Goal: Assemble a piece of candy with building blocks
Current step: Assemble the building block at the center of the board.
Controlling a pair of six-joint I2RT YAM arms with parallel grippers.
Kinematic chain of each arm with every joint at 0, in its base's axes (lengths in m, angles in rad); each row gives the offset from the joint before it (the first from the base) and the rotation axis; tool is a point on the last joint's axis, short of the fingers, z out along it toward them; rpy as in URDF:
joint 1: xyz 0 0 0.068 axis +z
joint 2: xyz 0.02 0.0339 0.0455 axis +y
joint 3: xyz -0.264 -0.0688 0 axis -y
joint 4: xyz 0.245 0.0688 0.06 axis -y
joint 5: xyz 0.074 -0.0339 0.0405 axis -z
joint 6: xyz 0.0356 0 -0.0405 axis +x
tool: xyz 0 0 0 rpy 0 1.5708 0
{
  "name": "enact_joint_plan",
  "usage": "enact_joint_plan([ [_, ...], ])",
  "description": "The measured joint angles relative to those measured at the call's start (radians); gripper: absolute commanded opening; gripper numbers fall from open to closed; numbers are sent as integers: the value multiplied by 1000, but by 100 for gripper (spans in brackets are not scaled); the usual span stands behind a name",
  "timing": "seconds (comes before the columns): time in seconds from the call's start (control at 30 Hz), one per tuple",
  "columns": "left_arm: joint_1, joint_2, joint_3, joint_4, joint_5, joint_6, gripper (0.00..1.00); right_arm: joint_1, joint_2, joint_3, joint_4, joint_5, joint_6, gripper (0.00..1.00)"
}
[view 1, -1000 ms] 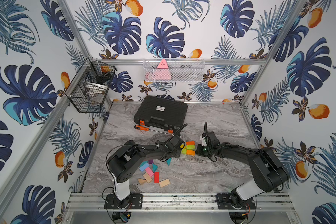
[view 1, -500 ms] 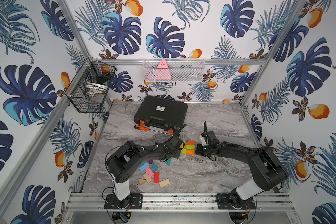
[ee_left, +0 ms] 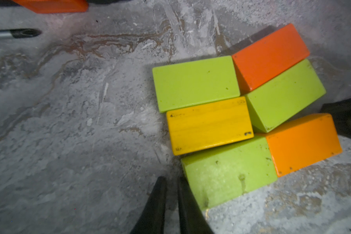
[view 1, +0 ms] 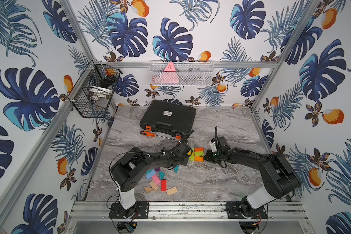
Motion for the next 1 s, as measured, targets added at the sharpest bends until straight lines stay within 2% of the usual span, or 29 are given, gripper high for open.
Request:
enact_joint_plan([
  [0.53,0,-21,-17,-10,1,0,26,-8,-7,-5,8,-10,0,17],
  [0.63,0,-26,-19,-18,1,0,33,-10,-9,-8,10,-11,0,18],
  [0.73,-1,-27,-18,-27,-3,0,35,-11,-12,-12,14,-6,1,18],
  [1.0,-2,-25,-14,-35,-15,1,37,-11,-19,-19,22,-5,1,19],
])
